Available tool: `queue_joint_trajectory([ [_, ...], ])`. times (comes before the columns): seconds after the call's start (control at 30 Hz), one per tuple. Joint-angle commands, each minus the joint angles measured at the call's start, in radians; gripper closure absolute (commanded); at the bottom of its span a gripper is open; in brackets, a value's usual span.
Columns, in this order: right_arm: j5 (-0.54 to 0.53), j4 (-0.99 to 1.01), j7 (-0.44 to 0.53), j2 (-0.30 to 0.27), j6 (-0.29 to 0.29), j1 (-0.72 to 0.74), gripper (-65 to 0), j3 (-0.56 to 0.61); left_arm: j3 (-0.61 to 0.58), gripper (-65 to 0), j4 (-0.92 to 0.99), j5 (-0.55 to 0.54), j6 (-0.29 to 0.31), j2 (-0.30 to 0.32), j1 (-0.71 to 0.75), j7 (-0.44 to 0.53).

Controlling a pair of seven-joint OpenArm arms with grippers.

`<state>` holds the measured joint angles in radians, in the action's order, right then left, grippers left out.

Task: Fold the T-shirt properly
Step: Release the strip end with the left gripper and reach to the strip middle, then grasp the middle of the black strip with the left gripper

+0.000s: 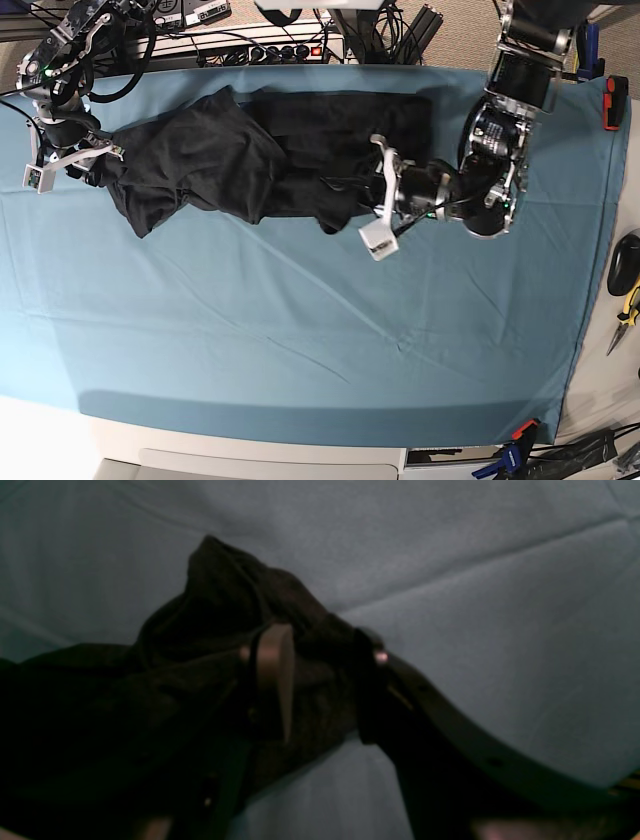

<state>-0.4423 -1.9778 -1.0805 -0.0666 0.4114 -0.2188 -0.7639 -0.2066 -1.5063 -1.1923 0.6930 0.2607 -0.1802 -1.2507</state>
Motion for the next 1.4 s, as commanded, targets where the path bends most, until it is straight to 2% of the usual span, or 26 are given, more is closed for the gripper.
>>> queue_joint_trajectory([
  [0.0, -0.008, -0.015, 0.023, -0.016, -0.001, 0.005, -20.6, -0.003, 0.002, 0.0, -0.016, -0.029, 0.005, -0.005, -0.022, 0.022],
  [0.43, -0.008, -0.015, 0.023, -0.016, -0.001, 0.005, -20.6, -0.003, 0.002, 0.0, -0.016, -0.015, 0.005, -0.019, -0.022, 0.042],
  [0.6, -0.008, -0.015, 0.023, -0.016, -0.001, 0.005, -20.6, -0.003, -0.001, 0.0, -0.016, -0.013, 0.005, -0.056, -0.022, 0.04],
  [0.93, -0.002, -0.015, 0.024, -0.016, -0.001, 0.005, -20.6, -0.003, -0.001, 0.0, -0.016, 0.063, 0.005, -0.067, -0.019, 0.067],
  [1.03, -0.002, -0.015, 0.024, -0.016, -0.001, 0.005, -20.6, -0.003, -0.001, -23.9, -0.016, 0.064, 0.005, -0.067, -0.016, 0.071],
  [1.07, -0.002, -0.015, 0.024, -0.016, -0.001, 0.005, -20.6, -0.003, -0.001, -29.8, -0.016, 0.063, 0.005, -0.068, -0.015, 0.075],
  [1.1, -0.002, -0.015, 0.024, -0.016, -0.001, 0.005, -20.6, -0.003, -0.001, -31.9, -0.016, 0.064, 0.005, -0.07, -0.014, 0.078],
  [1.37, -0.002, -0.015, 0.026, -0.016, -0.001, 0.005, -20.6, -0.003, 0.001, -30.6, -0.016, 0.074, 0.005, -0.078, -0.019, 0.08],
])
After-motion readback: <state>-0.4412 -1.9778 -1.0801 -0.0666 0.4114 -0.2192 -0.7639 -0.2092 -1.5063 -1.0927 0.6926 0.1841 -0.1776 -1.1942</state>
